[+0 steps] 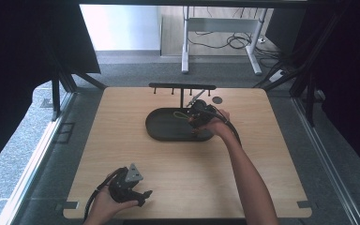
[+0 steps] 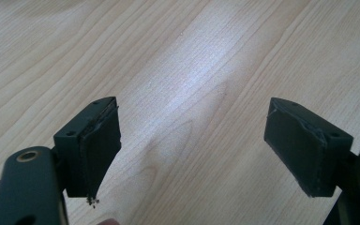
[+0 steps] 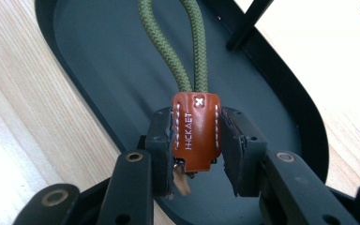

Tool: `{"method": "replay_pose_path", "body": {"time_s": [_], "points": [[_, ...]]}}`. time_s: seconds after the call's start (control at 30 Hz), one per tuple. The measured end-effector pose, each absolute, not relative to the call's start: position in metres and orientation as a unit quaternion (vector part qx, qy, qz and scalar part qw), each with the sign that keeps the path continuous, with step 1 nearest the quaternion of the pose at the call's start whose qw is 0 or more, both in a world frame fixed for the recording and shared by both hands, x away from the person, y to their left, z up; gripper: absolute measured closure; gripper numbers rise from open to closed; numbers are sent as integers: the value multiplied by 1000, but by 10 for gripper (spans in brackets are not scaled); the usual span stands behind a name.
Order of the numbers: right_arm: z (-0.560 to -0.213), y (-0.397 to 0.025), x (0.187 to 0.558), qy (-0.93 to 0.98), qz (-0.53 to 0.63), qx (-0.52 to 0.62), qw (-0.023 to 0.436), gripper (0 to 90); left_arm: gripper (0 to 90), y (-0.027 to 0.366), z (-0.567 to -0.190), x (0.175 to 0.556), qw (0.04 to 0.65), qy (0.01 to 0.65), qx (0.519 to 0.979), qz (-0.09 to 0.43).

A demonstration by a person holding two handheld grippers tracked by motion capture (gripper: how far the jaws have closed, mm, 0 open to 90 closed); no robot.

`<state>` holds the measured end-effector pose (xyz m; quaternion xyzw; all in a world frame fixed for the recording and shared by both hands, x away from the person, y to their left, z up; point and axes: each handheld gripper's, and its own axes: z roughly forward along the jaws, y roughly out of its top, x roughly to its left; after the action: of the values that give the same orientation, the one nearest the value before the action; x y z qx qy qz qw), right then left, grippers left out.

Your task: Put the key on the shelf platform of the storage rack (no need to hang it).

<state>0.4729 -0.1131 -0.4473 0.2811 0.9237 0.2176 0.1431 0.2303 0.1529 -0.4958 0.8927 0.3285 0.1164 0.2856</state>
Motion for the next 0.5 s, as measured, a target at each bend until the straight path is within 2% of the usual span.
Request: {"method": "replay_pose_path", "body": {"time_s": [0.3, 0.5], "points": [[-462, -112, 473, 927, 207, 281, 141, 654, 194, 156, -494, 230, 287, 332, 891, 118], [-468, -117, 474, 924, 209, 294, 126, 612, 195, 157, -494, 231, 290, 335, 888, 122]]}}
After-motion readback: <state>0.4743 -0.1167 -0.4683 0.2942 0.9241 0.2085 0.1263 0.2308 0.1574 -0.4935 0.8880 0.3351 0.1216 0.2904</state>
